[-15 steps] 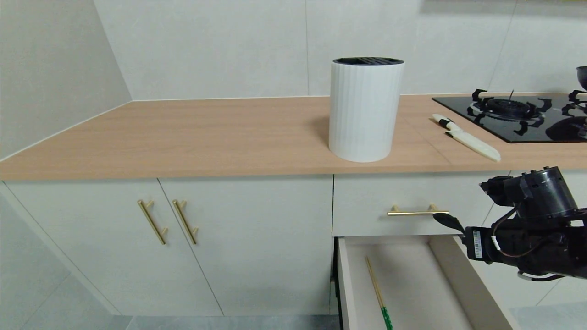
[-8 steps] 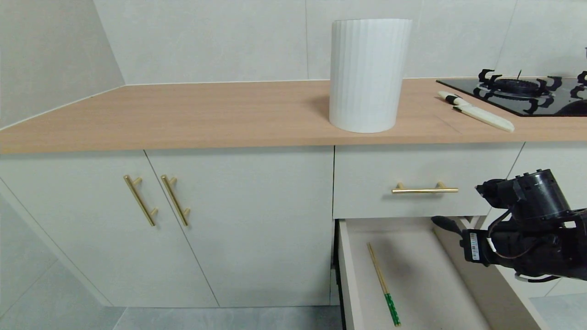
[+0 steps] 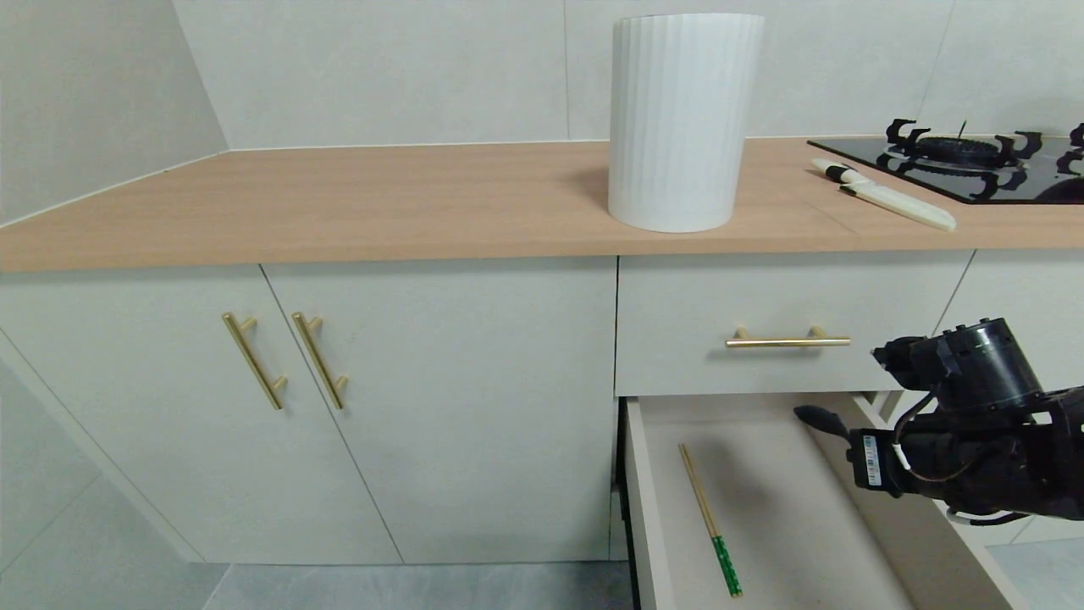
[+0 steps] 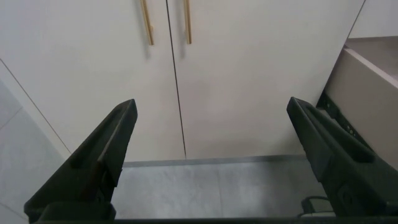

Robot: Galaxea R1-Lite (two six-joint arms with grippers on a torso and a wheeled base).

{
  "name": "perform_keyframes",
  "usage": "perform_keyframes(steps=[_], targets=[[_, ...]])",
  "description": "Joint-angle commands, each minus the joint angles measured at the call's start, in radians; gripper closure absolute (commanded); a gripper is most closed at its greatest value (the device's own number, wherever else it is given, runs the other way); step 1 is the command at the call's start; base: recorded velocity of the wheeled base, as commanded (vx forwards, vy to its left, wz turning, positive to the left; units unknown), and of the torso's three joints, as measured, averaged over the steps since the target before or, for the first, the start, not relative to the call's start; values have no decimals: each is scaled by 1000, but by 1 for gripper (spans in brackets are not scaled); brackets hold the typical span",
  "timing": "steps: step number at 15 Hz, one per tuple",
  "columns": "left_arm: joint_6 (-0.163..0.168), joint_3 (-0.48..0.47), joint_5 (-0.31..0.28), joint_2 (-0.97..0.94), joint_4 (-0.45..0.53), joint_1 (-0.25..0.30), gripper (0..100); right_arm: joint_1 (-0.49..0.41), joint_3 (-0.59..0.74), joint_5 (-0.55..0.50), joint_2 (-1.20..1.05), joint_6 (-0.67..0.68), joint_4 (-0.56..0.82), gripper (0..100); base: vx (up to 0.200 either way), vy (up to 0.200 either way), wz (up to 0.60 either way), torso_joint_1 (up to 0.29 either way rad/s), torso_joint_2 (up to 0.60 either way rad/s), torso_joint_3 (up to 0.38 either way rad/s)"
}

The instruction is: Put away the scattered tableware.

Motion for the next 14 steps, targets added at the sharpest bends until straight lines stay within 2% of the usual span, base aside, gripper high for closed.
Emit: perform_keyframes(steps=[1,6,10,14], targets=[[0,0,0,0,0,0,0,7,0,1,37,0,0,100,0,0,0,0,0,0],[0,0,0,0,0,0,0,21,54,0,258,3,-284,100,0,0,0,0,0,0],[0,0,0,0,0,2,0,58,46,1,402,14,-336,100,0,0,0,0,0,0],[0,0,0,0,0,0,0,62,52,-6,542,12,-476,100,0,0,0,0,0,0]])
